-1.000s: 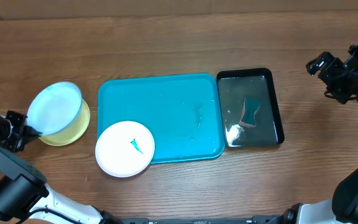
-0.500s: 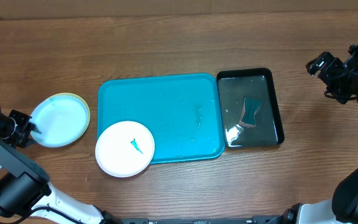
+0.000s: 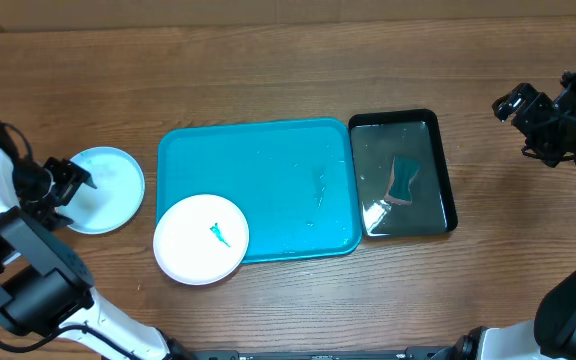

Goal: Clean dirty plates on tray and stack at the side
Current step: 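Move the left gripper to the green-marked white plate rim and grip it, then slide the green-marked white plate right onto the teal tray center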

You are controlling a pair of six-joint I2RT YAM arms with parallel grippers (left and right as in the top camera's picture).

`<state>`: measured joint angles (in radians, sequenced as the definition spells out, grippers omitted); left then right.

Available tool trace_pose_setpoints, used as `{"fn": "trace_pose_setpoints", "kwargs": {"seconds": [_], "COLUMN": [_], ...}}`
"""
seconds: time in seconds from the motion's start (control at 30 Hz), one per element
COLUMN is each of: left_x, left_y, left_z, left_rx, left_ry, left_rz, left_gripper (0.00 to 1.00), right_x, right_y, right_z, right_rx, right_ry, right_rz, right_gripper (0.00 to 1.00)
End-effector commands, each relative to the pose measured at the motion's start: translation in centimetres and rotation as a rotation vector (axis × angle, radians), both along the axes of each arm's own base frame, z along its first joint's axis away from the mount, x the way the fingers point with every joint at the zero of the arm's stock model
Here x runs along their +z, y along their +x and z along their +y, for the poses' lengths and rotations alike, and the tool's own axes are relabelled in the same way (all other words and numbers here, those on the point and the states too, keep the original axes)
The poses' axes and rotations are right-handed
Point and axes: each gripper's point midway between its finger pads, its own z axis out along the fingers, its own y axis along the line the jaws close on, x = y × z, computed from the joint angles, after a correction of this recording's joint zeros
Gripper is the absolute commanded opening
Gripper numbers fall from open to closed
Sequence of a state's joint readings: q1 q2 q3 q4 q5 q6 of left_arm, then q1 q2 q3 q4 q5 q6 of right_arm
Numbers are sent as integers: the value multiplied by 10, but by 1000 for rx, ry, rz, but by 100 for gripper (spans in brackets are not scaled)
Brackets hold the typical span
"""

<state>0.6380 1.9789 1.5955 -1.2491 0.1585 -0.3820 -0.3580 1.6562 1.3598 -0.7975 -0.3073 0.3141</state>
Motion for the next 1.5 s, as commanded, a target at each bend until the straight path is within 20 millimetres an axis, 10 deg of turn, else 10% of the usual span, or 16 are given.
{"fn": "trace_pose_setpoints", "kwargs": {"seconds": [0.0,0.53,1.2,1.47], "left_x": [4,18,-22,-53], "left_y": [7,-24,-99,-115], "left_z": [-28,-122,-141,-142], "left_rx": [-139,-446,-359,-350], "left_ry": [-32,-194,-27,-10], "left_rz": [-9,145,47,73], "left_gripper": [77,56,56,36], "right_x": [8,8,8,8], "right_y": [4,4,4,4], "right_z": [0,0,0,0], "right_rx": [3,3,3,3], "right_ry": [-7,-7,-7,-7], "right_rz": [-21,-21,-21,-21], "right_gripper": [100,100,100,100]}}
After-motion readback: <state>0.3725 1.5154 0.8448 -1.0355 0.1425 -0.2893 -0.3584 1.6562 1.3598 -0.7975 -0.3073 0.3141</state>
